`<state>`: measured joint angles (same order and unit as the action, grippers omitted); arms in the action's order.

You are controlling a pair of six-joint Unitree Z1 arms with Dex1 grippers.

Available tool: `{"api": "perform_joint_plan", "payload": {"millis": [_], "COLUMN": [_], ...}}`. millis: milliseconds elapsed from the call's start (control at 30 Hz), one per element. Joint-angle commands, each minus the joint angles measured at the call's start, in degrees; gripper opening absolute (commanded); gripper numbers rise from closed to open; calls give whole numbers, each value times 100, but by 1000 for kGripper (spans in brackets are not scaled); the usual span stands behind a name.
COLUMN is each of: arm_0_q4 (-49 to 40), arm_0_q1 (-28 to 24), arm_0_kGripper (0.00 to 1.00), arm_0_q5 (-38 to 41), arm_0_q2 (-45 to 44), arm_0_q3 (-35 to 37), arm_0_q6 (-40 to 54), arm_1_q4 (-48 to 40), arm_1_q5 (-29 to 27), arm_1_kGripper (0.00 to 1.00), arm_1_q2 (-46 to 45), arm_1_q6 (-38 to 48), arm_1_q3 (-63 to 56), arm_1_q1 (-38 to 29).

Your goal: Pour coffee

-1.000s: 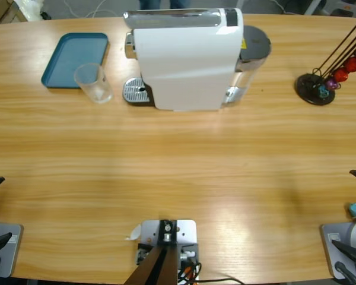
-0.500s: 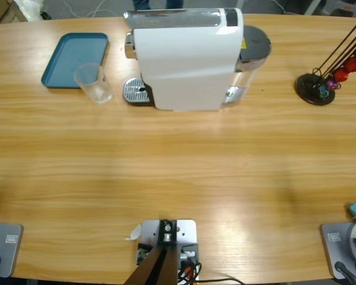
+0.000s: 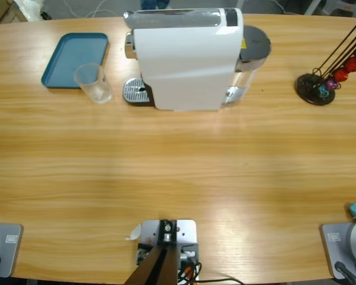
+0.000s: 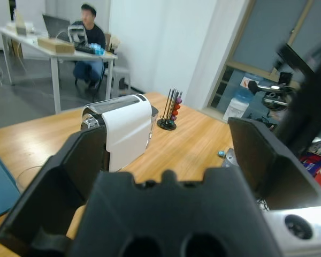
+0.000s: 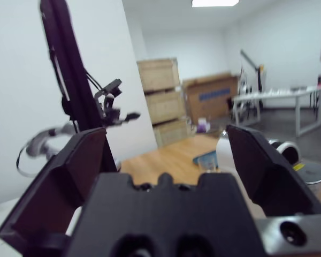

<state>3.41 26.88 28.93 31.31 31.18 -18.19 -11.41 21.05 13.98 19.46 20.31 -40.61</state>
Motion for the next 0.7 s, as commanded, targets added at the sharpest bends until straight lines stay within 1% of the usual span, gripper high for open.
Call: {"api": "perform_joint_plan", "payload": {"millis": [33,67,100,133,167,200,233,267,300,333,367,400,433,500,533,567,633,700], "arm_0_q4": [-893,-1125,-1311,-1397,-1445,-1461,-1483,-1554,-1842,-2218,-2473,-2707,-2965,-3635,-3990,-4136,-4146,-4143], "arm_0_q1": [2,2,2,2,9,11,11,11,11,11,12,19,19,-65,-79,-63,0,2], "arm_0_kGripper": [1000,1000,1000,1000,1000,1000,1000,1000,1000,1000,1000,1000,1000,1000,1000,1000,1000,1000], "arm_0_q5": [175,245,319,394,407,307,133,-57,-275,-458,-557,-644,-790,-799,-773,-822,-1019,-1100], "arm_0_q2": [2738,2993,3208,3352,3440,3526,3609,3646,3674,3704,3695,3660,3612,3700,3774,3714,3480,3357], "arm_0_q3": [1232,1436,1584,1647,1684,1684,1682,1714,1864,2052,2173,2270,2368,2667,2871,2959,2938,2957], "arm_0_q6": [-83,-7,109,242,351,394,376,199,-84,-204,-211,-211,-288,-650,-647,-587,-459,-144], "arm_1_q4": [1202,1151,782,153,-571,-1254,-1552,-1363,-825,-58,362,712,1132,2554,3166,3617,4359,4871], "arm_1_q5": [1177,1378,1576,1715,1796,1590,1411,1613,2042,2506,2526,2406,2090,907,337,-102,-809,-1162], "arm_1_kGripper": [1000,1000,1000,1000,1000,1000,1000,1000,1000,1000,1000,1000,1000,1000,1000,1000,1000,1000], "arm_1_q2": [4267,4601,4770,4796,4689,4511,4445,4490,4633,4903,5106,5237,5274,5216,5192,5167,5188,5343], "arm_1_q6": [-536,-749,-853,-842,-659,-257,86,63,-153,-535,-784,-1011,-1259,-1890,-2113,-2236,-2352,-2370], "arm_1_q3": [1994,2103,2072,1827,1377,889,713,845,1094,1346,1472,1576,1690,2165,2409,2604,2965,3234], "arm_1_q1": [-35,-35,-35,-35,-35,-33,0,135,427,705,717,693,570,278,193,134,48,35]}}
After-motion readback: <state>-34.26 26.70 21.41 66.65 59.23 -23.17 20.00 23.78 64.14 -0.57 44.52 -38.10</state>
